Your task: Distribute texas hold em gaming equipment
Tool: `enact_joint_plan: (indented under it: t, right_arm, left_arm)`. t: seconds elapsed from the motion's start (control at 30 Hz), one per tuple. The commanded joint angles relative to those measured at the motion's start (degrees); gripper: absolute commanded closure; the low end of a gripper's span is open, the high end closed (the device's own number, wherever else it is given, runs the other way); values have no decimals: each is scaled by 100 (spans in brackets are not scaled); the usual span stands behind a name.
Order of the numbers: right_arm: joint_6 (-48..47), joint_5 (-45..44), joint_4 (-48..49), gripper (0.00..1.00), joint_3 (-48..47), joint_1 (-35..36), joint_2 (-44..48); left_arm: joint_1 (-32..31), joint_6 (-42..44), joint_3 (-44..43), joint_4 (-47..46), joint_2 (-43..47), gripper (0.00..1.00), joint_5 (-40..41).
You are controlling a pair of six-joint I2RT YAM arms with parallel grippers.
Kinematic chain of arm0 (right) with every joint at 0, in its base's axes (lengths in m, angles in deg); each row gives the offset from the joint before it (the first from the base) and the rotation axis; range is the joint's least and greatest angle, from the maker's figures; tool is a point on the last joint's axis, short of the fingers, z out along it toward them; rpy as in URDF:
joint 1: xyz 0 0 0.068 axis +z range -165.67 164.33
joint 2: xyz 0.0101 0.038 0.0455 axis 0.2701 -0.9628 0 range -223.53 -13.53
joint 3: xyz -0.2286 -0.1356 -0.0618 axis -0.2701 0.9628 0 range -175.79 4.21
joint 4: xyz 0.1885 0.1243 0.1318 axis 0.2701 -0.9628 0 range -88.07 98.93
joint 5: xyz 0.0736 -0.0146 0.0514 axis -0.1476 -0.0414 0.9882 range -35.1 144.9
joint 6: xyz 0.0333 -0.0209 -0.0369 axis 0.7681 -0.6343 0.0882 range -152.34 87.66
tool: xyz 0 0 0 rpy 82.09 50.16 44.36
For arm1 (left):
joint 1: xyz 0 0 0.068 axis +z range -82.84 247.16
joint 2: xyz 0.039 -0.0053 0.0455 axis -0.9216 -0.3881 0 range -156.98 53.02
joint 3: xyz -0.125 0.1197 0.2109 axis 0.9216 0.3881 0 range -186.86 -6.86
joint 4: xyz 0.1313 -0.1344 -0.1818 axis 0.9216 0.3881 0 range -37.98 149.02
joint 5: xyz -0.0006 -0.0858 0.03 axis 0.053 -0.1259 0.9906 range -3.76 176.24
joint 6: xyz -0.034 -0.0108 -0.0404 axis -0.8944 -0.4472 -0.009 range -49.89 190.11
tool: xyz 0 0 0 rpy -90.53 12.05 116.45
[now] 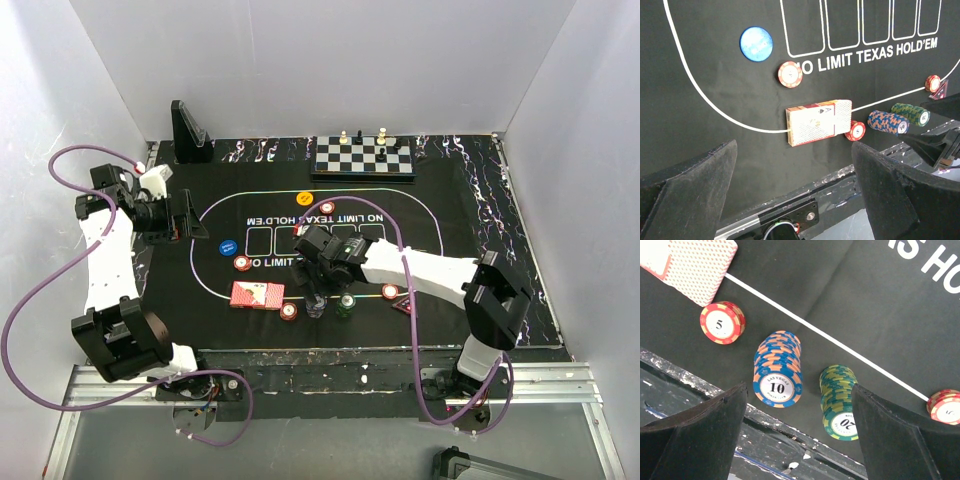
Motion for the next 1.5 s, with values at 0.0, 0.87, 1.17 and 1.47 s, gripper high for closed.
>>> enact_joint_plan:
  t: [0.0, 0.87, 1.17, 1.47]
  right_arm:
    - [-180, 249, 172, 9, -361, 84, -89]
    - [-285, 205, 216, 35, -423, 286, -652]
    - [-242, 196, 251, 50, -317, 286, -591]
    - [-233, -15, 172, 68, -335, 286, -547]
  left_arm:
    - [19, -322, -174, -242, 62, 0, -140]
    - [27, -675, -411, -409, 361, 0, -79]
    - [27, -666, -438, -392, 343, 0, -88]
    - [27, -674, -420, -427, 361, 0, -88]
